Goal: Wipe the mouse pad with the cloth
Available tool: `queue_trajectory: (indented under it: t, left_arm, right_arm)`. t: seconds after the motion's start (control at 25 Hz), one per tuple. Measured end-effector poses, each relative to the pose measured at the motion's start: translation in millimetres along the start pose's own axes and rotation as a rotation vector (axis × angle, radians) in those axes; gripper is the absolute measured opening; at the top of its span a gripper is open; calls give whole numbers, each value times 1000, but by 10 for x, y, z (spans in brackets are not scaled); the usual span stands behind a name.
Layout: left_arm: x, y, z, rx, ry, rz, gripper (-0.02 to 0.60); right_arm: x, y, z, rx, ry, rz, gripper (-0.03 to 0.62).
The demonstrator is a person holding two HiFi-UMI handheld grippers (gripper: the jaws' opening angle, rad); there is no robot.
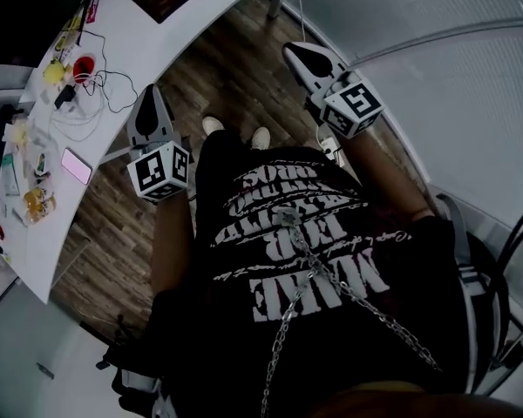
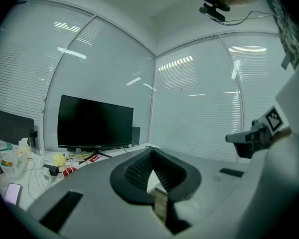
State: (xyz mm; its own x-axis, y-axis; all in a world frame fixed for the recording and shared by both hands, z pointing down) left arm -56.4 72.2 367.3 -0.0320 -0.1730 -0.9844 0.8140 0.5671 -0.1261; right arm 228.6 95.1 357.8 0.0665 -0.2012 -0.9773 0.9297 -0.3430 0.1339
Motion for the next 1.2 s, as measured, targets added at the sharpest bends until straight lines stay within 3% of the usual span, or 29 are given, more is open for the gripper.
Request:
queue_trajectory:
  t: [0.28,0.72,1.2]
  left_arm:
    - [-208,-248,126,40,-5,-33,0]
    - [-210,-563,611,12,-12,-62,0]
    - [-225,-1018,1020,6,-55,-81,0]
  right_arm:
    - [-53,-22,401,49,-2,-33,0]
    - [5,140,915,-4,-55,-42,0]
    - [-38,218,1527,18,-68,-13,0]
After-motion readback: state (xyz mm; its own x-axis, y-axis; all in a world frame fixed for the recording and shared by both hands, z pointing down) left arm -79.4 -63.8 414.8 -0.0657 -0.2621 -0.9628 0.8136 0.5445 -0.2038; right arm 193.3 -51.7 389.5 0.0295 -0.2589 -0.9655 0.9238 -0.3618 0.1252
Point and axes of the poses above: the fingertips, and each gripper's own axes: z forward along the fingers, y to its right, x out of its top, the point moved 4 cm from there along -z, backward along the fingers, and after that the axes turned 11 degrees about -x, right-handed, at the moved point
